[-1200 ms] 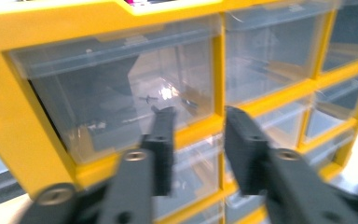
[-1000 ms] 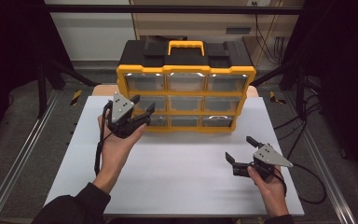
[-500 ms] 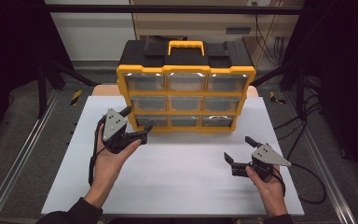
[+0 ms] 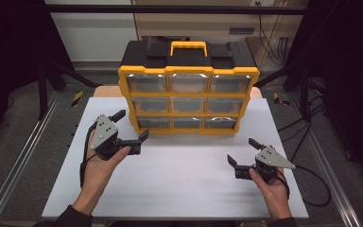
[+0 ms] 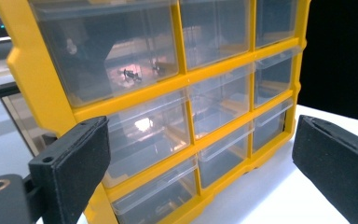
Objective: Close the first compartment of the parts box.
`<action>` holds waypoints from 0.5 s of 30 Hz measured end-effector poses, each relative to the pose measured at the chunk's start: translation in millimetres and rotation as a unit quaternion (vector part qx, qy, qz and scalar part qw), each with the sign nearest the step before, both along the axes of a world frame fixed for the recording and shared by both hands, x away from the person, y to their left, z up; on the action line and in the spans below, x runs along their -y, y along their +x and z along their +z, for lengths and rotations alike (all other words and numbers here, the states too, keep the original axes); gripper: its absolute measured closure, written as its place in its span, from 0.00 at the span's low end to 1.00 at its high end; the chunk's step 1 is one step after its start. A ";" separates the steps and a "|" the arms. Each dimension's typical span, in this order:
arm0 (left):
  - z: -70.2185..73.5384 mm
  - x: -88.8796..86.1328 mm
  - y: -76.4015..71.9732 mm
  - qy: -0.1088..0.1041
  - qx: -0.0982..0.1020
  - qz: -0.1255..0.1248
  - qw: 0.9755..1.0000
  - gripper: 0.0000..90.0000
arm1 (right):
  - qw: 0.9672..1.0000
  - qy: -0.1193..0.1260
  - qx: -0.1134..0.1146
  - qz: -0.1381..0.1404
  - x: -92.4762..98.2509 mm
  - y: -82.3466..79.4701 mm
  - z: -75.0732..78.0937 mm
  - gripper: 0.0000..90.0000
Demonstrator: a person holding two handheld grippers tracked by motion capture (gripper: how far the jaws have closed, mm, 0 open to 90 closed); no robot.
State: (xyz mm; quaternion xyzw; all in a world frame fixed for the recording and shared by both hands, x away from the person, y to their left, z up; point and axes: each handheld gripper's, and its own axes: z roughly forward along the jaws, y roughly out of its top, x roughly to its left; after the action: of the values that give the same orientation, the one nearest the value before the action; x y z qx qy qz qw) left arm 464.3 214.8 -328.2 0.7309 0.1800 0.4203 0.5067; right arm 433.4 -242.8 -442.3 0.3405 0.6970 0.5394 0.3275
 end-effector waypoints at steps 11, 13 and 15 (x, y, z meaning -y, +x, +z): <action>-1.3 -21.3 -6.2 0.011 -0.004 0.004 1.000 0.02 | 1.000 0.000 0.001 0.000 0.1 -1.1 1.2 0.04; -1.7 -25.2 -6.7 0.010 -0.005 0.006 1.000 0.02 | 1.000 -0.001 0.001 0.000 0.1 -1.1 1.2 0.04; -1.8 -28.3 -7.2 0.007 -0.003 0.006 1.000 0.02 | 1.000 0.000 0.002 0.000 0.1 -1.2 1.2 0.04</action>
State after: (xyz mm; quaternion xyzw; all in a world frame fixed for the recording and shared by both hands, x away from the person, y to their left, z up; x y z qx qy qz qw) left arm 457.1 243.1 -330.0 0.7348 0.1834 0.4223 0.4981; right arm 432.2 -242.9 -441.0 0.3394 0.6968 0.5397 0.3287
